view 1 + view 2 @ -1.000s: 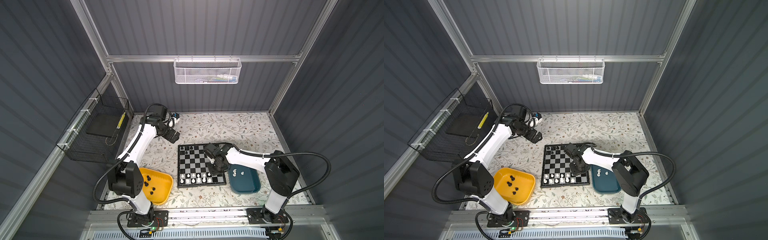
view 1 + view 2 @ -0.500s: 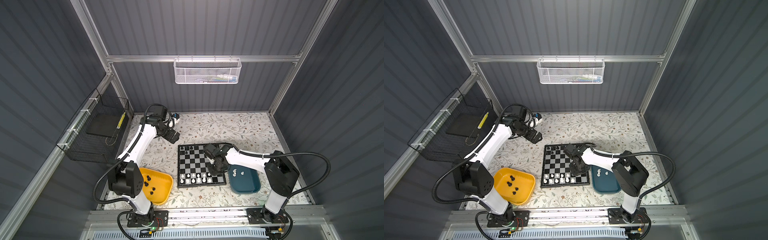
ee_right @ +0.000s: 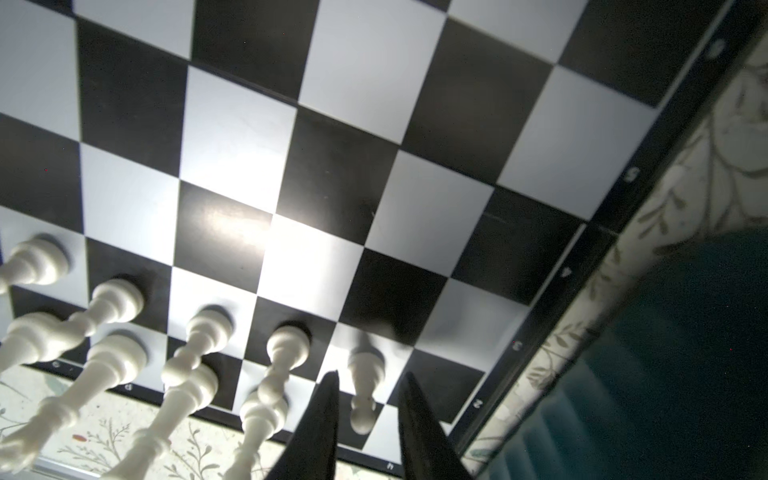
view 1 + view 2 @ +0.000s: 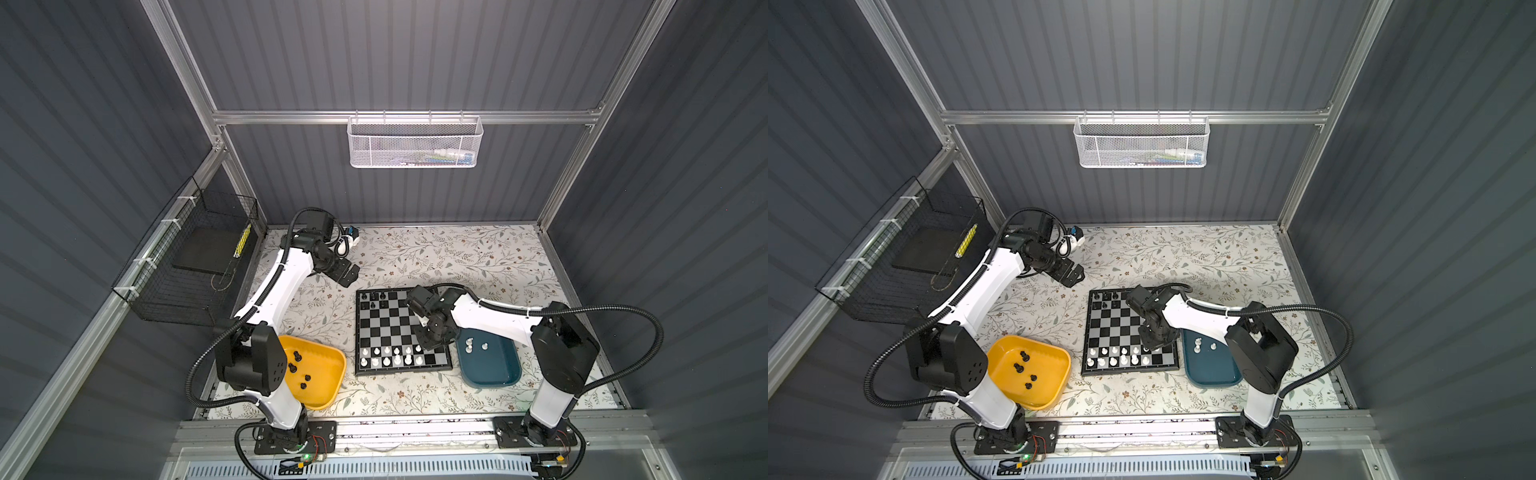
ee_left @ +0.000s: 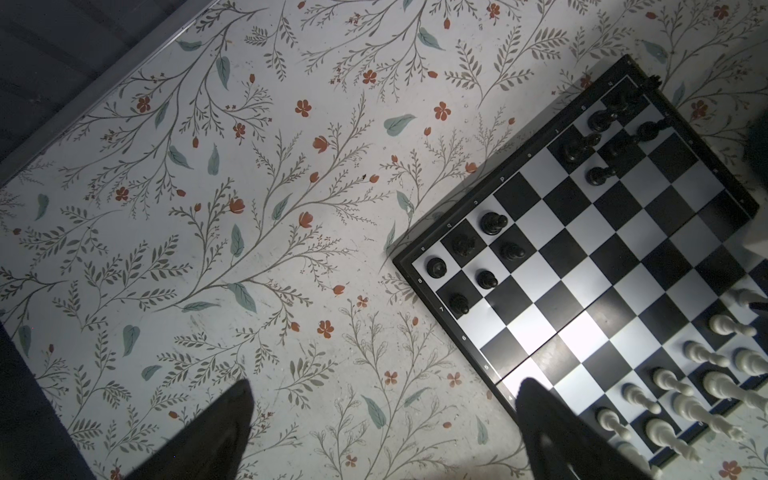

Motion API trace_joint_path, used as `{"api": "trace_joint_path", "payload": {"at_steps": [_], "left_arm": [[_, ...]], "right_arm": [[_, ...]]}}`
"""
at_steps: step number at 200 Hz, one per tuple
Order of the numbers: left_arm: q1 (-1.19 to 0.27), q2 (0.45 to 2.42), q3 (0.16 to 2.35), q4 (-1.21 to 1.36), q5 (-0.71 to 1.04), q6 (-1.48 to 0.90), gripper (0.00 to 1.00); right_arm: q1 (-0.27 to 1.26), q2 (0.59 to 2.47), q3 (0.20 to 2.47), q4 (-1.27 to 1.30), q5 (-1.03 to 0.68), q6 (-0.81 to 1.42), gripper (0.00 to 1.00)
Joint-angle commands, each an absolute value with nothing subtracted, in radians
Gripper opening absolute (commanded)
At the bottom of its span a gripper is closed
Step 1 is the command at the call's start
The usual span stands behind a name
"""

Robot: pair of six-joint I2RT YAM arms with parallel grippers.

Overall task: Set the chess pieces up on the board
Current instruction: 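Lower the white pawn onto the square beside the white pawn row, then open the right gripper and move it back over the teal tray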

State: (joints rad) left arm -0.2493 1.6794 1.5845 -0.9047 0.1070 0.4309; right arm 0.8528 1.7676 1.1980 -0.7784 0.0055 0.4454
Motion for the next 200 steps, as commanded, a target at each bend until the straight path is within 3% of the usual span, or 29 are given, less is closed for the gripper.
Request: {"api": "trace_joint_path", "payload": {"at_steps": [1, 64, 119, 200], "left_arm": [[-0.256, 1.657, 1.583, -0.927, 0.111, 0.431, 1.00], [-0.255, 1.654, 1.578, -0.927, 0.090, 0.443, 0.99], [-0.256, 1.643, 1.579, -0.927, 0.078, 0.452, 0.99], [-0.258, 1.646, 1.590, -0.930, 0.079, 0.451, 1.00]], "right_arm": [[0.861, 1.729, 1.225, -0.817, 0.029, 0.445, 0.29], [0.861, 1.661, 1.251, -0.832, 0.010, 0.442, 0.29], [0.837, 1.547, 1.294, -0.939, 0.111, 0.454, 0.30], [0.576, 1.237, 1.038, -0.963, 0.073, 0.492, 0.27]]}}
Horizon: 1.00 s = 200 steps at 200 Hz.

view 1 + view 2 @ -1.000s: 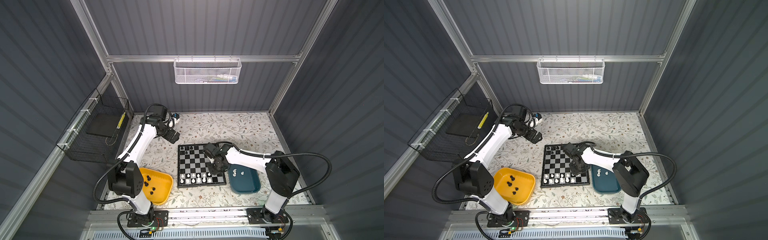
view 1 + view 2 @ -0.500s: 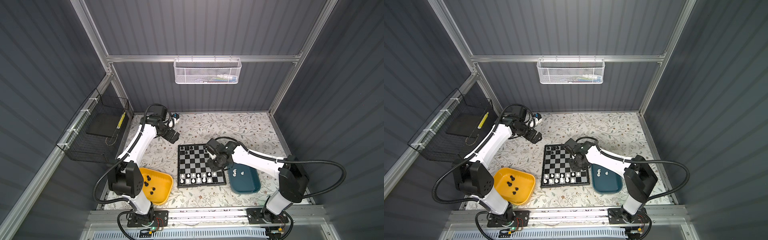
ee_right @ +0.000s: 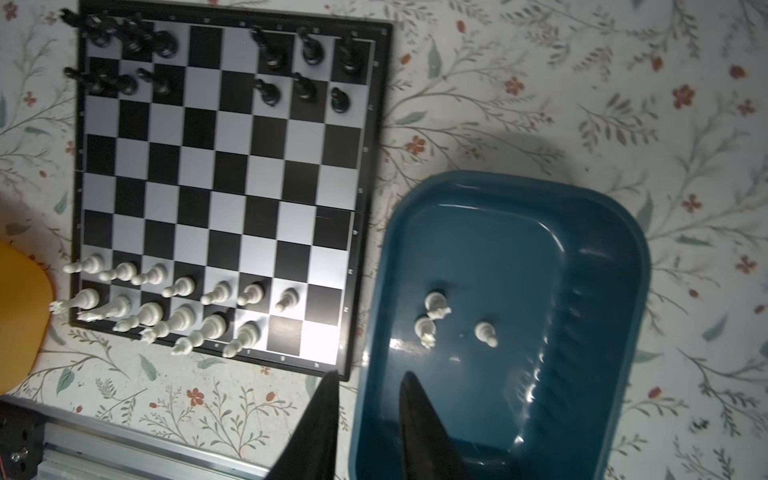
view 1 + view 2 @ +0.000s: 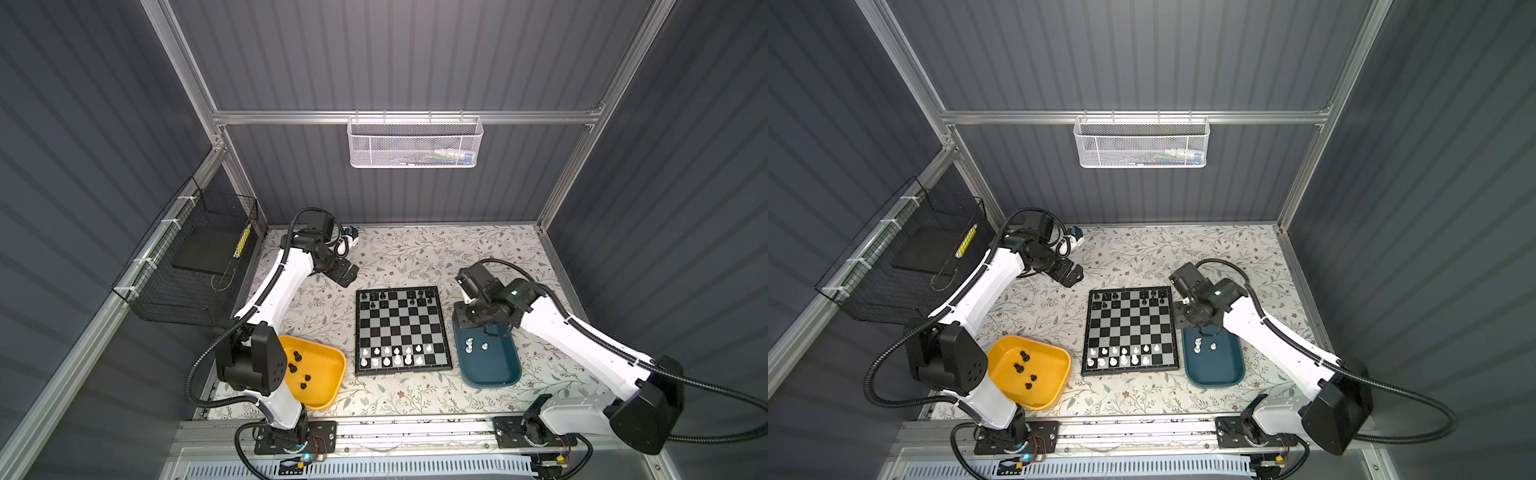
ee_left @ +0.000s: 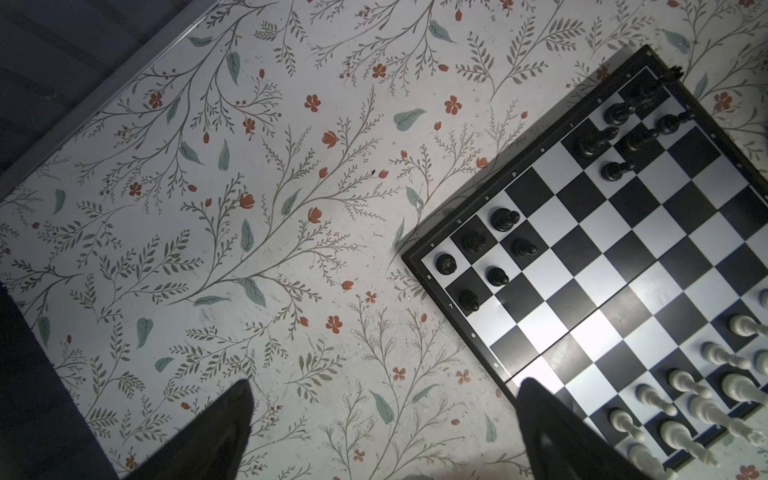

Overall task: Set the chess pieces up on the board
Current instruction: 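Open the right gripper and move it back over the teal tray, then lower the right gripper into the teal tray onto a white piece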

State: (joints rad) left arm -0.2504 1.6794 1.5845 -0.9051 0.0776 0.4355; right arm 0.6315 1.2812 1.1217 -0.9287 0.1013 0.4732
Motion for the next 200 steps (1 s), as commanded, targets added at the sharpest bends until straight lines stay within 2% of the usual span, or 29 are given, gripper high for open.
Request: {"api": "trace_joint_path", "payload": {"at_steps": [1, 28, 68, 200], "left_arm": [[-0.258, 1.646, 1.591, -0.930, 0.078, 0.451, 1.00], [-0.258, 1.655, 1.614, -0.935, 0.061, 0.456, 1.00], [-0.259, 1.663, 1.625, -0.945, 0.058, 0.461, 1.00], [-0.261, 1.660, 1.641, -0.955, 0.008, 0.485, 0.99]], "right_arm": [[0.573, 1.235, 1.034, -0.962, 0.071, 0.492, 0.27], [0.516, 1.212, 0.953, -0.915, 0.009, 0.495, 0.26], [0.494, 1.251, 0.889, -0.852, 0.005, 0.507, 0.33], [0.463, 1.400, 0.900, -0.773, -0.017, 0.520, 0.36]]}}
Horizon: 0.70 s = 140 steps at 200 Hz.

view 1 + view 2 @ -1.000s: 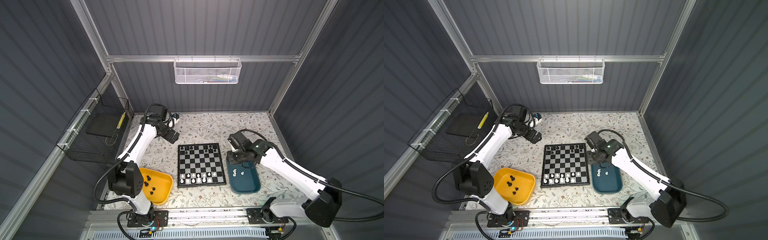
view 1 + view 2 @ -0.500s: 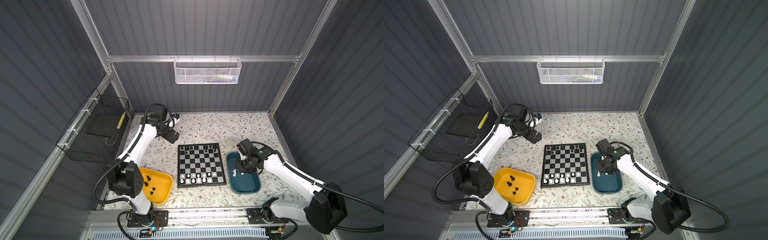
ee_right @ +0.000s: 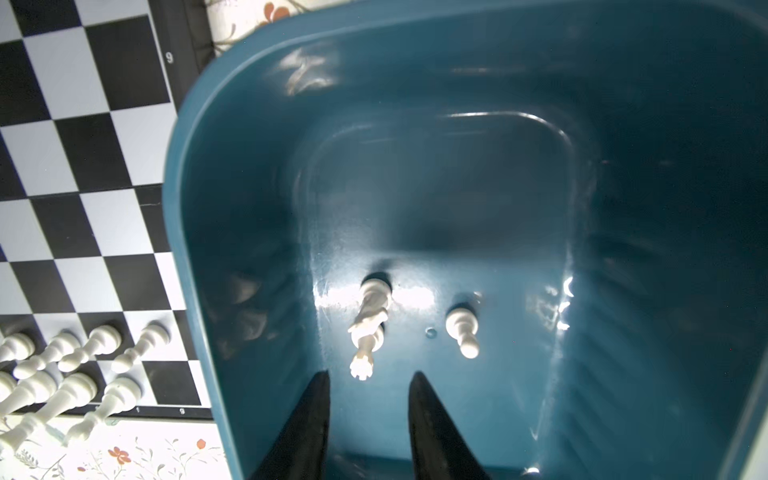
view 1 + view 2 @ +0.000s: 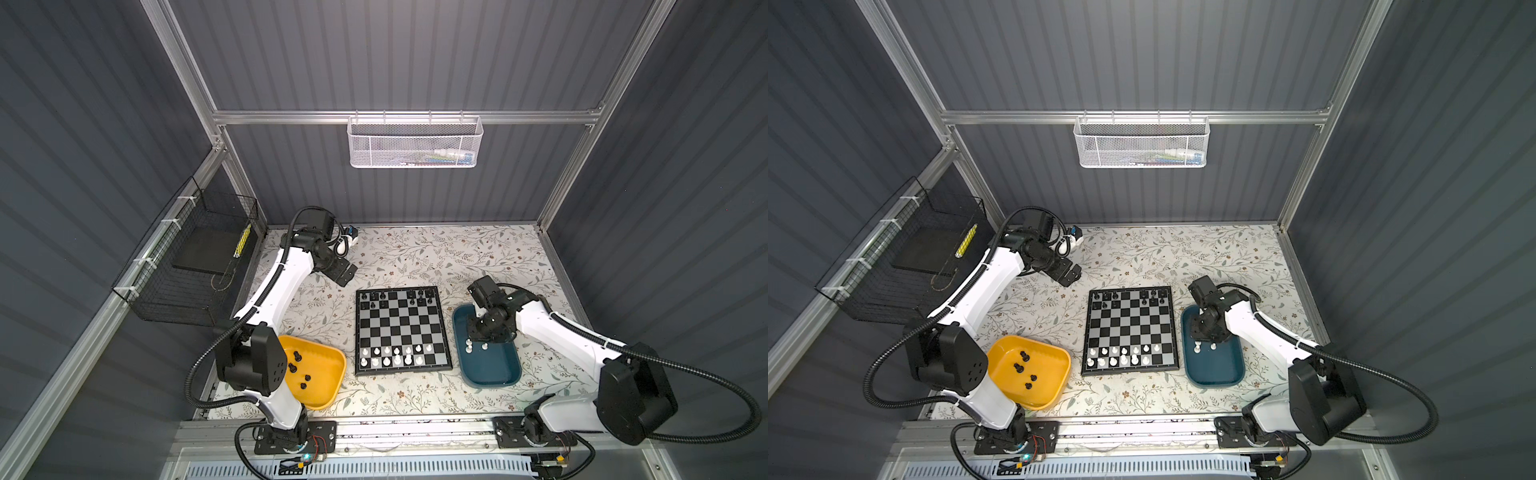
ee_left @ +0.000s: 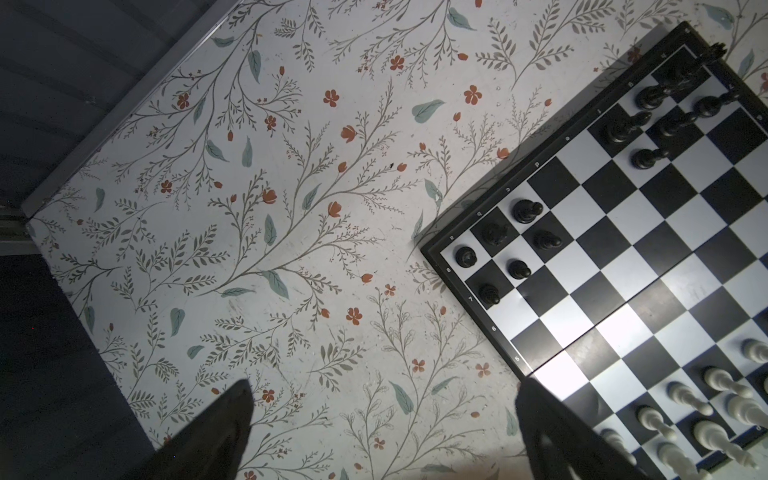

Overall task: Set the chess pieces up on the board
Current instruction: 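Lower the right gripper into the teal tray onto a white piece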

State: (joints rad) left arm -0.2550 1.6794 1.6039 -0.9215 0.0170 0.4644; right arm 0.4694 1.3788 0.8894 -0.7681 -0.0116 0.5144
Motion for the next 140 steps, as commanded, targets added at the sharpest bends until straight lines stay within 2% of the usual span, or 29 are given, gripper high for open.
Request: {"api": "trace_joint_path", "payload": {"at_steps": [1, 140], "left_arm": [[-0.261, 1.660, 1.641, -0.955, 0.008, 0.485, 1.00], [-0.261, 1.683, 1.641, -0.959, 0.009, 0.494, 1.00]], "right_arm": [[0.462, 1.403, 0.899, -0.774, -0.017, 0.519, 0.36], [0.461, 1.430, 0.884, -0.761, -0.039, 0.529, 0.37]]}}
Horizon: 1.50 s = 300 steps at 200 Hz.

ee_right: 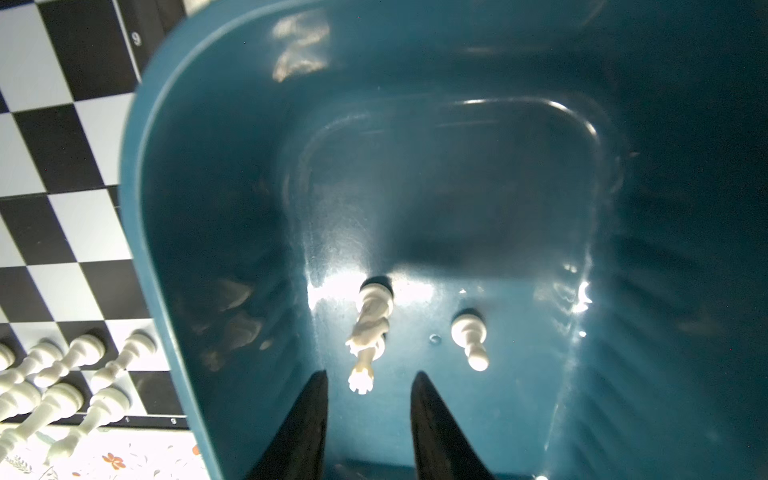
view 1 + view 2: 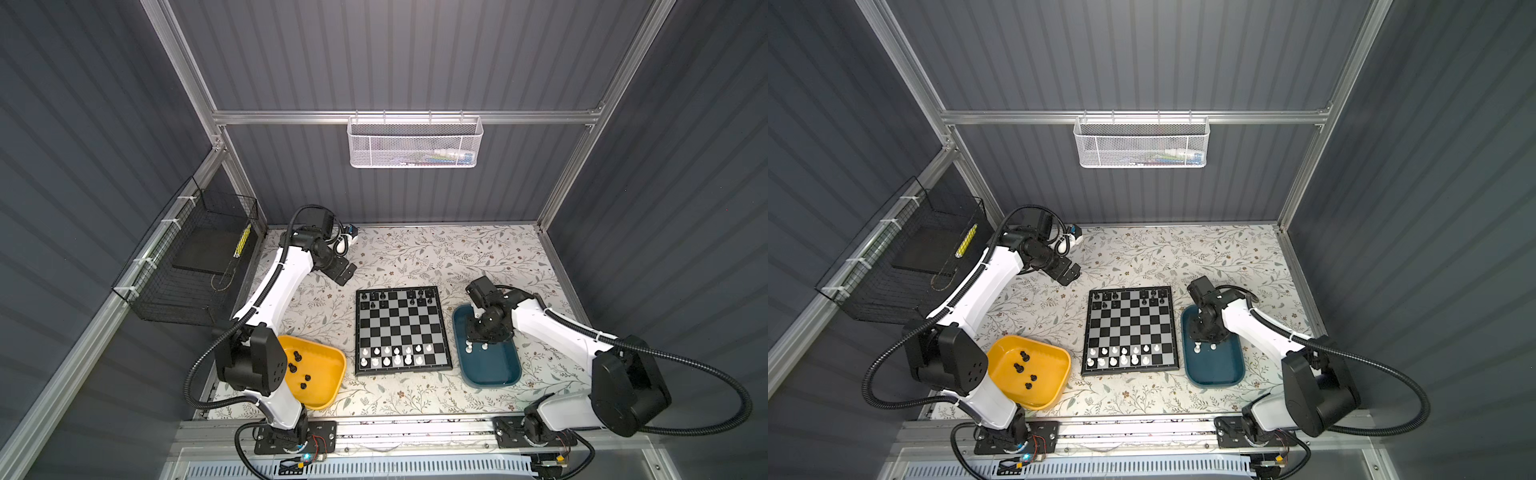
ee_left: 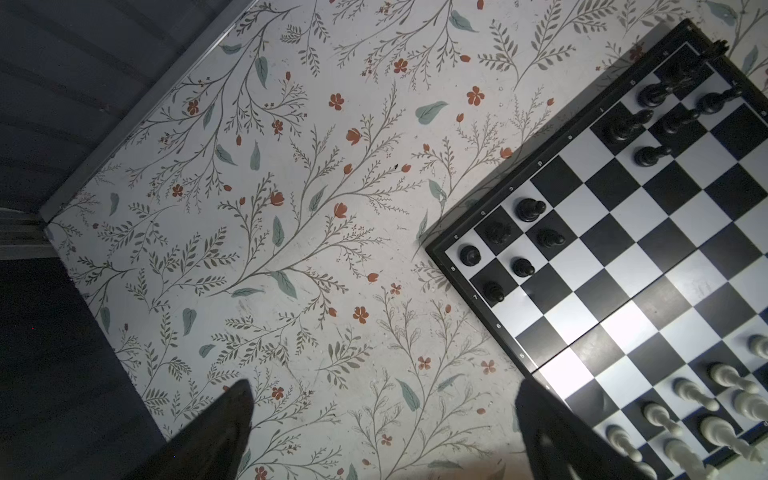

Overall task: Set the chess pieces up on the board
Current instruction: 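Lower the right gripper into the teal tray onto a white piece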

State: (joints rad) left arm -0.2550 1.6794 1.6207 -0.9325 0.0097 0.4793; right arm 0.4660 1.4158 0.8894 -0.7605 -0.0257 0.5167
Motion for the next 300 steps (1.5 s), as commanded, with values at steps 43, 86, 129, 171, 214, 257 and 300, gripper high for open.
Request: {"api": "trace_joint_path", "payload": {"at_steps": [43, 86, 129, 171, 214, 257, 300], "left_arm": [[-0.261, 1.679, 1.631, -0.958, 0.015, 0.487, 1.00], [-0.261, 1.673, 1.620, -0.952, 0.011, 0.487, 1.00], [-0.261, 1.678, 1.615, -0.951, 0.012, 0.486, 1.00], [-0.261, 1.678, 1.609, -0.948, 0.011, 0.486, 1.00], [-0.261, 1.675, 1.602, -0.948, 0.018, 0.483, 0.99], [-0.261, 1.672, 1.588, -0.943, 0.014, 0.483, 1.00], [-0.261, 1.681, 1.597, -0.945, 0.015, 0.481, 1.00]], "right_arm": [[0.462, 1.448, 0.881, -0.742, -0.050, 0.526, 0.37], [0.460, 1.474, 0.885, -0.733, -0.055, 0.524, 0.37], [0.460, 1.497, 0.887, -0.728, -0.059, 0.518, 0.37], [0.461, 1.516, 0.885, -0.719, -0.054, 0.515, 0.37], [0.461, 1.538, 0.890, -0.705, -0.061, 0.510, 0.37], [0.461, 1.548, 0.894, -0.700, -0.055, 0.507, 0.36], [0.461, 1.558, 0.899, -0.697, -0.048, 0.502, 0.33]]}}
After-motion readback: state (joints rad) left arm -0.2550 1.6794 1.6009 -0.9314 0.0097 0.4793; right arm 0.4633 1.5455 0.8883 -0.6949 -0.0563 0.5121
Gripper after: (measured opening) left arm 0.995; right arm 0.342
